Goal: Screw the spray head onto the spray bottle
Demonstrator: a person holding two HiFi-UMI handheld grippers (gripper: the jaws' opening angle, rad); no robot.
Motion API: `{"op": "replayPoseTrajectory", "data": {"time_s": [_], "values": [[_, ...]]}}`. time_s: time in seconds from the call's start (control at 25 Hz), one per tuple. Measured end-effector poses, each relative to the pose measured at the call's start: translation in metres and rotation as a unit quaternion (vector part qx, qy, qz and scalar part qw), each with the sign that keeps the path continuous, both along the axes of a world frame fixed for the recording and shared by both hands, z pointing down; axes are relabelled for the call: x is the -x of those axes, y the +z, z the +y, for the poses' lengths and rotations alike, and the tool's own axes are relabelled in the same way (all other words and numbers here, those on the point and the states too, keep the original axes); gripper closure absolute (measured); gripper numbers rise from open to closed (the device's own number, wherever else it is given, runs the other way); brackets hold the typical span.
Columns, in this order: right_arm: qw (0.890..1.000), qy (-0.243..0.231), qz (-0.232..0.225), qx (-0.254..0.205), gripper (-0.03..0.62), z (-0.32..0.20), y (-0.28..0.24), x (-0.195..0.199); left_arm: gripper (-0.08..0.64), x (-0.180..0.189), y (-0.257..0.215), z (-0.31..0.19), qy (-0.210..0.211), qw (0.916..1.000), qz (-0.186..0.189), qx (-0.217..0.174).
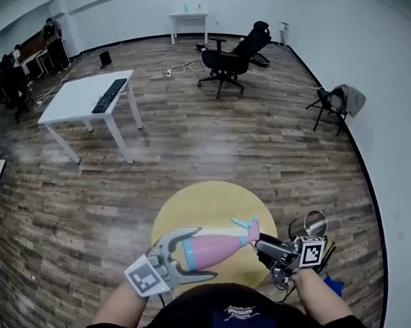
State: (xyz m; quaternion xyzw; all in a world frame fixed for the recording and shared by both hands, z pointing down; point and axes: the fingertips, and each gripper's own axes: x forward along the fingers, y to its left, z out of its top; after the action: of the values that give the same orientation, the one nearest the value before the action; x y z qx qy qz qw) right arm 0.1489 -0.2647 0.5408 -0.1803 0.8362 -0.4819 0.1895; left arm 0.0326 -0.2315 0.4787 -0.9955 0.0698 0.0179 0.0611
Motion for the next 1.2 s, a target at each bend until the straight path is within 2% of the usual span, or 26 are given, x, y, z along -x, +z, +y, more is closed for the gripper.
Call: {"op": "replayPoseTrajectory", "data": {"time_s": [0.04, 0.08, 0.12, 0.2, 0.24, 0.44, 0.6, 0.72, 0.8, 0.84, 0.92, 1.0, 1.12, 1.2], "values": [[0.999, -0.03, -0.04, 0.003, 0.278, 0.009, -0.021, 0.017, 0.049, 0.006, -0.01, 0.017, 0.006, 0.9996, -0.015, -0.024], [0.997, -0.056, -0.055, -0.009, 0.279, 0.019, -0.042, 0.032, 0.049, 0.011, -0.018, 0.032, 0.01, 0.9986, -0.028, -0.044], [0.996, -0.074, -0.049, -0.032, 0.284, 0.028, -0.059, 0.044, 0.049, 0.016, -0.024, 0.045, 0.009, 0.9976, -0.035, -0.059], [0.994, -0.083, -0.031, -0.065, 0.442, 0.046, -0.082, 0.059, 0.049, 0.026, -0.034, 0.066, -0.001, 0.9962, -0.043, -0.075], [0.993, -0.085, -0.032, -0.072, 0.456, 0.054, -0.091, 0.065, 0.049, 0.03, -0.038, 0.075, -0.009, 0.9957, -0.046, -0.08], [0.992, -0.09, -0.036, -0.081, 0.459, 0.09, -0.107, 0.081, 0.031, 0.03, -0.051, 0.114, -0.028, 0.9928, -0.05, -0.105], [0.991, -0.092, -0.036, -0.089, 0.457, 0.1, -0.116, 0.084, 0.031, 0.029, -0.053, 0.125, -0.037, 0.9911, -0.061, -0.112], [0.988, -0.129, -0.03, -0.075, 0.453, 0.114, -0.113, 0.087, 0.032, 0.032, -0.059, 0.136, -0.016, 0.9934, -0.049, -0.103], [0.983, -0.166, -0.002, -0.079, 0.446, 0.127, -0.107, 0.096, 0.034, 0.034, -0.057, 0.143, -0.006, 0.9934, -0.054, -0.101], [0.979, -0.185, 0.012, -0.083, 0.423, 0.134, -0.104, 0.102, 0.033, 0.035, -0.057, 0.145, 0.0, 0.9934, -0.054, -0.101], [0.973, -0.206, 0.03, -0.097, 0.419, 0.143, -0.104, 0.11, 0.033, 0.038, -0.06, 0.148, 0.009, 0.9953, -0.039, -0.089], [0.97, -0.208, 0.048, -0.112, 0.433, 0.145, -0.105, 0.111, 0.034, 0.038, -0.064, 0.147, 0.012, 0.9983, -0.016, -0.055], [0.967, -0.207, 0.073, -0.129, 0.433, 0.147, -0.104, 0.11, 0.037, 0.039, -0.068, 0.142, 0.026, 0.9992, 0.017, 0.024], [0.959, -0.202, 0.104, -0.17, 0.431, 0.149, -0.105, 0.112, 0.037, 0.042, -0.064, 0.137, 0.038, 0.9952, 0.038, 0.082]]}}
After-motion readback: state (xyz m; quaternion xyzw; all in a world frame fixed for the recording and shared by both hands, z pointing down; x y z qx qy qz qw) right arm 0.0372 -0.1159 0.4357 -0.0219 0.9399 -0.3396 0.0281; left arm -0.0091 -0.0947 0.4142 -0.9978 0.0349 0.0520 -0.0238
